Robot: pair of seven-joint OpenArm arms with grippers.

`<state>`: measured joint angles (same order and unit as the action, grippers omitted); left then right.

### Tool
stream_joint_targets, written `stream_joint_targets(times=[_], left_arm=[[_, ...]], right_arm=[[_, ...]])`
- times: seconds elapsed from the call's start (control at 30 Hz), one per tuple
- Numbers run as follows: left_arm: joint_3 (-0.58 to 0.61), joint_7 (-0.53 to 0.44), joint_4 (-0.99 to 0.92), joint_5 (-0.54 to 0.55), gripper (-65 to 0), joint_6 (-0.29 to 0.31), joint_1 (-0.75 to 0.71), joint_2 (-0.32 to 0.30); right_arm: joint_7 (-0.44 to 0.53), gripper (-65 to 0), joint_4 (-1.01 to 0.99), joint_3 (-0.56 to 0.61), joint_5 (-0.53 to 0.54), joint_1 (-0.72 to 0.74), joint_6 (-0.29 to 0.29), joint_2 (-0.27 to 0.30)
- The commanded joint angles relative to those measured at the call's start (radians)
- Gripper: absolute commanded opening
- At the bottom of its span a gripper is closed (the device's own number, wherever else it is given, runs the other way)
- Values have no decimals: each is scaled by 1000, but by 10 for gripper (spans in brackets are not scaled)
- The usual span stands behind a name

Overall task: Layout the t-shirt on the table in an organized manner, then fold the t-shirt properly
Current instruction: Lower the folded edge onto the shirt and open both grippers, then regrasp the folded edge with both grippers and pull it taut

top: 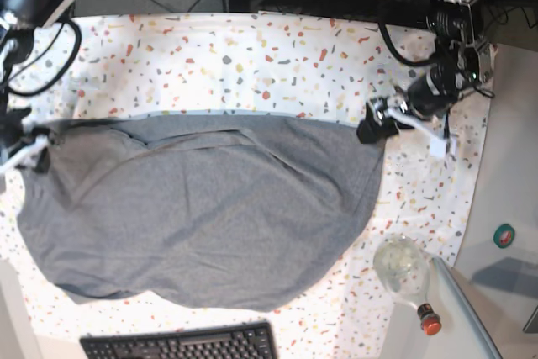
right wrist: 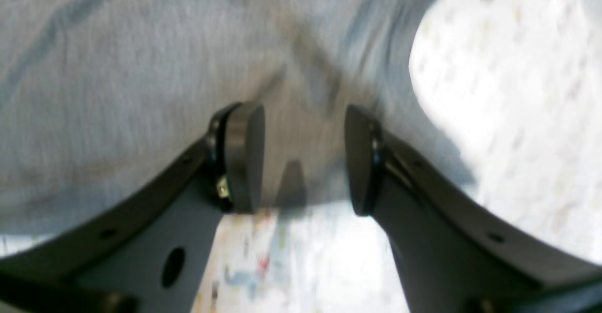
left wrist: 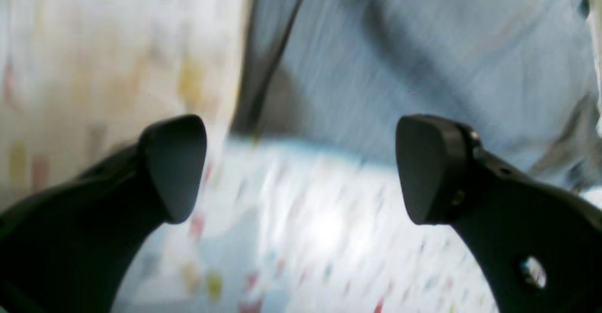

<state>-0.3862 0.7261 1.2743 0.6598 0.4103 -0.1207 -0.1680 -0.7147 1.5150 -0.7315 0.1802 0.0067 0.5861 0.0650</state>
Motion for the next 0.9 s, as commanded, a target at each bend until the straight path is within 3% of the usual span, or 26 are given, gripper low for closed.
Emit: stream_joint_targets(times=[0.0,0.23,0.4,0.47,0.53,0.6,0.7,0.87], left_arm=[[-1,-26,21,28,-49,9,17,-5],[-13,-27,-60,28,-49,9,56,14],[-10,-27,-152,24,-51,9,118,22],[-12,-27,-173,24,-63,9,134,29],[-1,-33,-181,24,-166,9,140,29],[11,-69,-181,22,-337,9,137,31],[57,-115,-181,22,-648,9,117,25],[63,-119,-180,22,-650,9,98,22]], right_arm=[[23,-380,28,-4,31,6,4,6],[25,-384,26,-17,115,-96,5,-8],[19,-386,-27,-253,170,-58,2,-95],[22,-383,-103,-311,169,-26,2,-95],[23,-384,-207,-345,169,11,2,-69],[27,-384,-307,-382,170,49,2,-34],[77,-380,-454,-446,170,106,1,14],[146,-380,-627,-451,170,144,1,75]])
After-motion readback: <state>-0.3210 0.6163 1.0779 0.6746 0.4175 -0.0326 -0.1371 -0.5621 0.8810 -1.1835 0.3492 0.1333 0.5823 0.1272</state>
